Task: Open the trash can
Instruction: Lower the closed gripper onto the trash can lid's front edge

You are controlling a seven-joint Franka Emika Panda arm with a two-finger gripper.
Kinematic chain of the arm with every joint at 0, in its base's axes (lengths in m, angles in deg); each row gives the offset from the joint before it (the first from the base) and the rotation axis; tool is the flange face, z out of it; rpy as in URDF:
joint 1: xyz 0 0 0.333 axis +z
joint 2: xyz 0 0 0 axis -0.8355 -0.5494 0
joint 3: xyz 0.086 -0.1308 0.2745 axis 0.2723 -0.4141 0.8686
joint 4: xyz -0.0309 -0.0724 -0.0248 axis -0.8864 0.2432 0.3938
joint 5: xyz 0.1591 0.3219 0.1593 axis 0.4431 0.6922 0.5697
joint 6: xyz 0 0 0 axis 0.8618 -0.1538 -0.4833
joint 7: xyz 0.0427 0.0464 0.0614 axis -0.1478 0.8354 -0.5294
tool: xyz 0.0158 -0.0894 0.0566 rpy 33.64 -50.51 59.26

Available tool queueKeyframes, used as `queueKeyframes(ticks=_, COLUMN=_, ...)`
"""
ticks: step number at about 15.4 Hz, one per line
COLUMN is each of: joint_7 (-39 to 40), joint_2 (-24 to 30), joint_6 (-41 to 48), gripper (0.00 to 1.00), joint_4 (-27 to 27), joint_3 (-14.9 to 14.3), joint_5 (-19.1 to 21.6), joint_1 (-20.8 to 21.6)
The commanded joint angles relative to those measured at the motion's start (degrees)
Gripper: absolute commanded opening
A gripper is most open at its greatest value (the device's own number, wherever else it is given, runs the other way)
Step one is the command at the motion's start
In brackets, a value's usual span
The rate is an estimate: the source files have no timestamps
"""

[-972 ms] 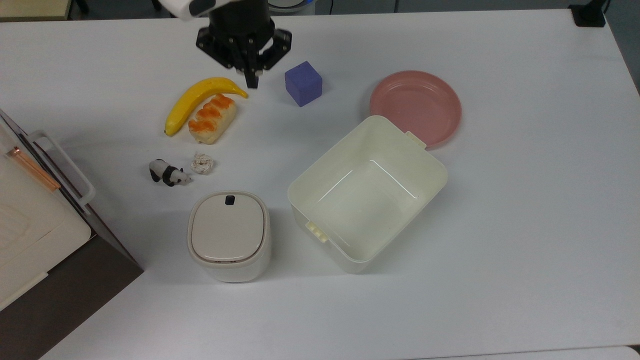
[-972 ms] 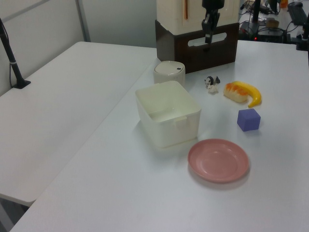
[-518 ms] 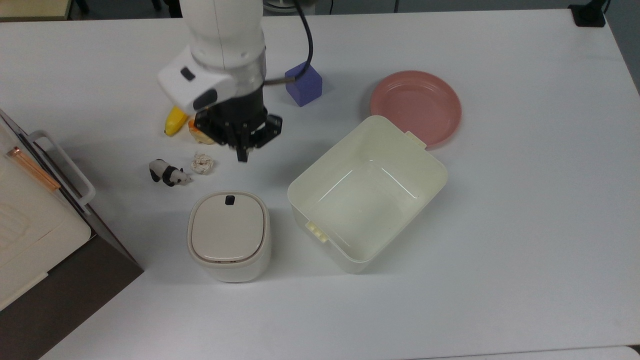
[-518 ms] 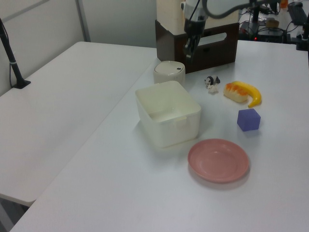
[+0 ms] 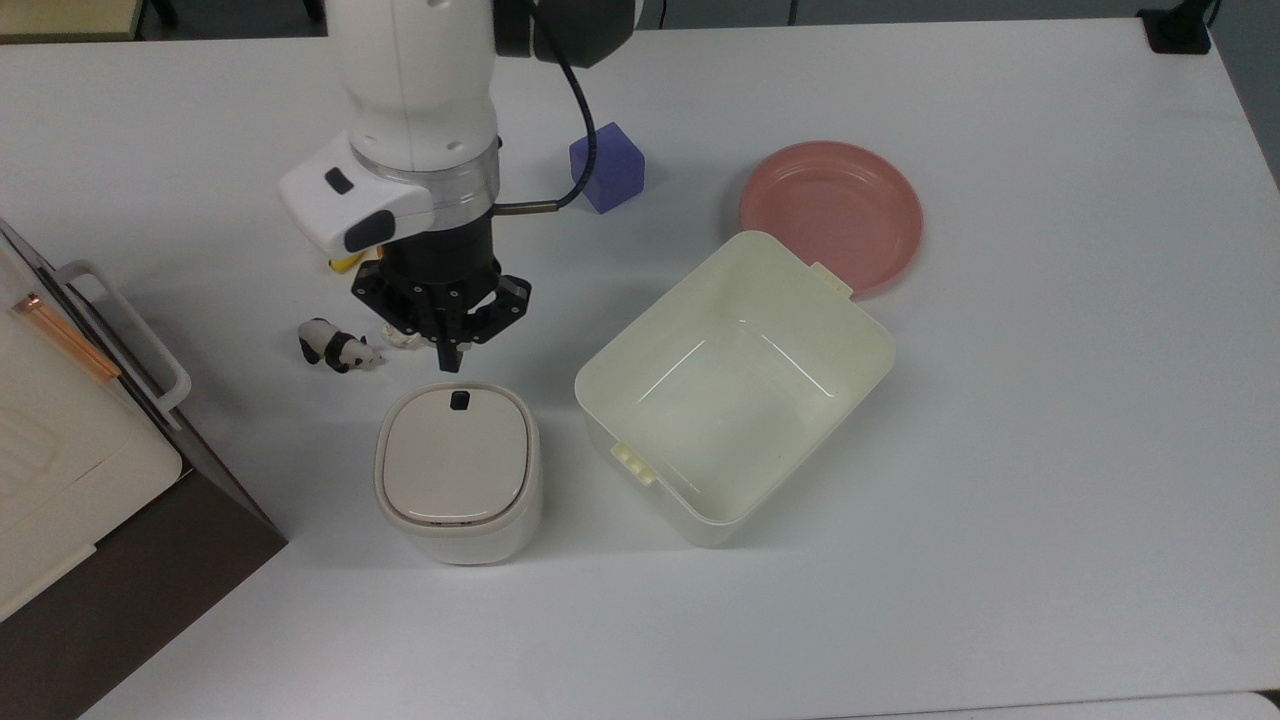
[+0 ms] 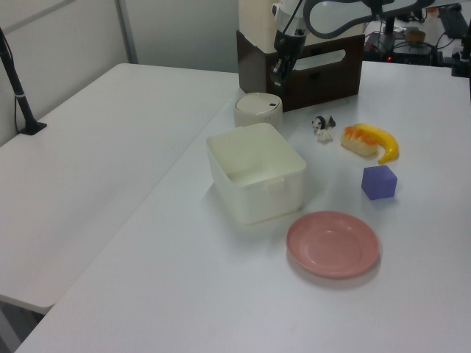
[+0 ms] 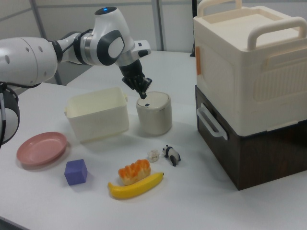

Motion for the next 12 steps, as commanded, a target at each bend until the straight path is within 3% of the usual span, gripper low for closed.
queueKeyframes(ticks=1, joint_7=-1.1, joint_2=-1.7, joint_6=-2.0, gripper=0.00, joint_4=0.9, joint_3=-0.5, joint_5=-1.1, joint_1=0.0)
queueKeyframes(ticks=12, joint_7=-1.1, joint_2=-5.2, joint_6=-5.4, gripper=0.00, joint_4=1.0, joint_3=-0.7, joint_5=-2.7, joint_1=0.0)
